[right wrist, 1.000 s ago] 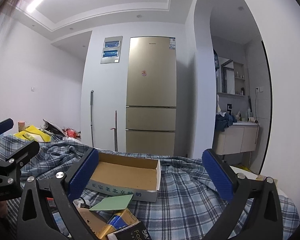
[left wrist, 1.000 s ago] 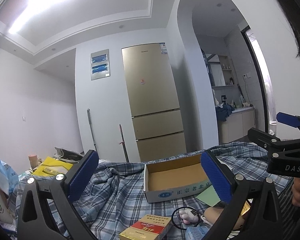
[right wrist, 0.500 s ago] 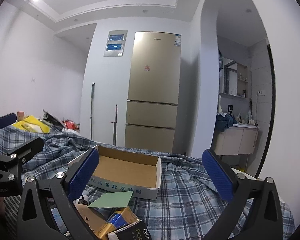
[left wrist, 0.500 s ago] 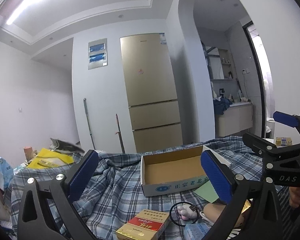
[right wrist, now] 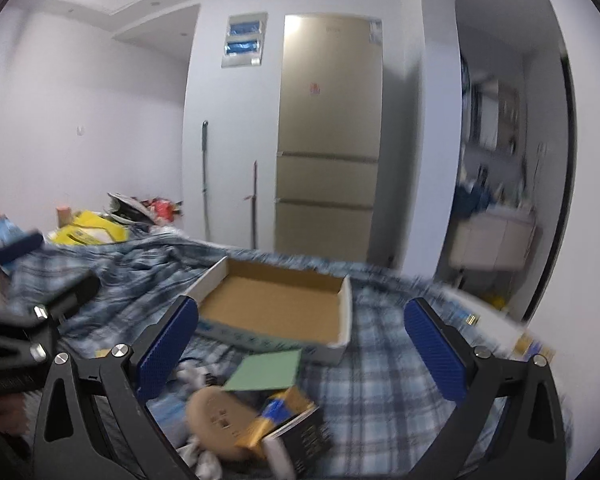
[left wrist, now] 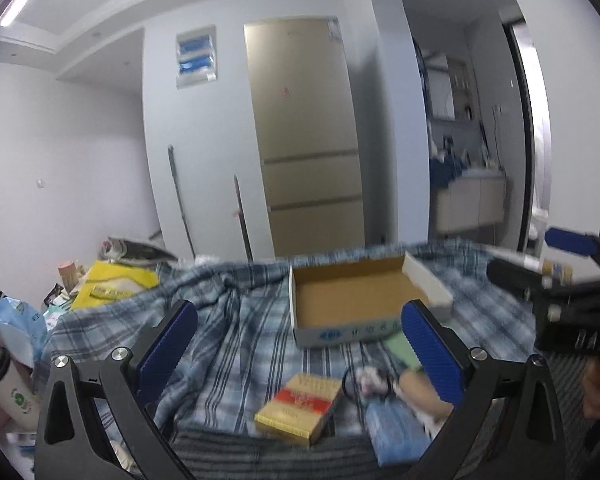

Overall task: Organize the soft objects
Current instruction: 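Lower both tools toward the packs in front of the box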

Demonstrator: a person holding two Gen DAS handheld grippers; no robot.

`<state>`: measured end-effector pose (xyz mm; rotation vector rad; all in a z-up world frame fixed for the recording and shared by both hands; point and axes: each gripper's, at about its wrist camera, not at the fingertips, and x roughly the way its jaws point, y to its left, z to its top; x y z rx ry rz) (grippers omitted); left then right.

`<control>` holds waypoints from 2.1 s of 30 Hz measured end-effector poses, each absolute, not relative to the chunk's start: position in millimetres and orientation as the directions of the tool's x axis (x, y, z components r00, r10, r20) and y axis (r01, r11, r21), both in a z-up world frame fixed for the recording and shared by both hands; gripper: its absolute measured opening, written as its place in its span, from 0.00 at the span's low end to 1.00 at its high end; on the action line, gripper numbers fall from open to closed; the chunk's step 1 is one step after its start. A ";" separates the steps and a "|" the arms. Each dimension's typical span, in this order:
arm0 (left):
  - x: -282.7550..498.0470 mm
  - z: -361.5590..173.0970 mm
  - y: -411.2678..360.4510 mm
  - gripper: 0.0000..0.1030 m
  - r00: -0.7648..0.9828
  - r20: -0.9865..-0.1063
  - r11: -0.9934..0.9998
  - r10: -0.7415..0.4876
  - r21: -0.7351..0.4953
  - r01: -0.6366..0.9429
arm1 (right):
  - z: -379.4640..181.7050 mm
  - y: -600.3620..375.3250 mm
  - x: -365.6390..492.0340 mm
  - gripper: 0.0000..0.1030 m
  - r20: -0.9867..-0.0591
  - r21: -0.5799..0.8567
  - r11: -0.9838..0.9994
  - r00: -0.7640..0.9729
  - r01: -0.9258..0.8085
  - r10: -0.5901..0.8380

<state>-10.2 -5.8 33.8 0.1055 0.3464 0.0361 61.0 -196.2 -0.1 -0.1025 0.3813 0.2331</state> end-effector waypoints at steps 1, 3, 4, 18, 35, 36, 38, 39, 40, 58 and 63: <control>-11.0 33.0 -5.1 1.00 0.935 -0.351 0.994 0.054 0.111 -0.016 | 0.4 -197.6 62.2 1.00 -0.402 -0.039 0.969 0.892 -0.244 0.208; -15.6 28.3 2.3 1.00 0.926 -0.373 0.996 0.055 0.080 -0.027 | 1.0 -200.8 62.2 1.00 -0.428 -0.011 0.968 0.876 -0.251 0.222; -16.7 26.5 4.6 1.00 0.923 -0.381 0.997 0.052 0.067 -0.028 | 0.5 -203.2 61.7 1.00 -0.434 0.000 0.968 0.872 -0.253 0.227; -8.1 -22.2 25.4 1.00 0.850 -0.527 1.000 0.015 0.022 -0.004 | -62.2 -222.4 77.1 0.89 -0.632 0.022 0.968 0.746 -0.252 0.208; -11.1 -24.8 9.4 1.00 0.859 -0.509 0.995 0.052 0.104 0.002 | -99.4 -214.9 93.0 0.68 -0.750 0.011 0.954 0.629 -0.301 0.206; -10.7 -25.1 8.4 1.00 0.858 -0.512 0.994 0.049 0.107 0.007 | -100.0 -216.1 93.9 0.65 -0.751 0.021 0.953 0.625 -0.301 0.213; -10.8 -25.2 6.7 1.00 0.857 -0.512 0.993 0.050 0.115 0.010 | -102.3 -217.8 95.9 0.61 -0.759 0.028 0.956 0.616 -0.294 0.211; -11.4 -24.8 6.1 1.00 0.859 -0.510 0.993 0.052 0.119 0.010 | -103.5 -218.1 96.7 0.53 -0.764 0.027 0.957 0.611 -0.290 0.207; -12.0 -25.0 5.1 1.00 0.860 -0.508 0.993 0.053 0.121 0.011 | -104.5 -218.3 97.0 0.47 -0.770 0.024 0.958 0.606 -0.287 0.201; -18.4 -26.0 -10.7 1.00 0.868 -0.495 0.984 0.047 0.172 0.045 | -91.1 -275.8 102.0 0.68 -0.736 0.211 0.965 0.625 -0.156 0.261; -17.5 -26.7 -12.2 1.00 0.863 -0.504 0.983 0.039 0.173 0.056 | -92.0 -285.4 107.7 0.66 -0.760 0.176 0.980 0.620 -0.091 0.194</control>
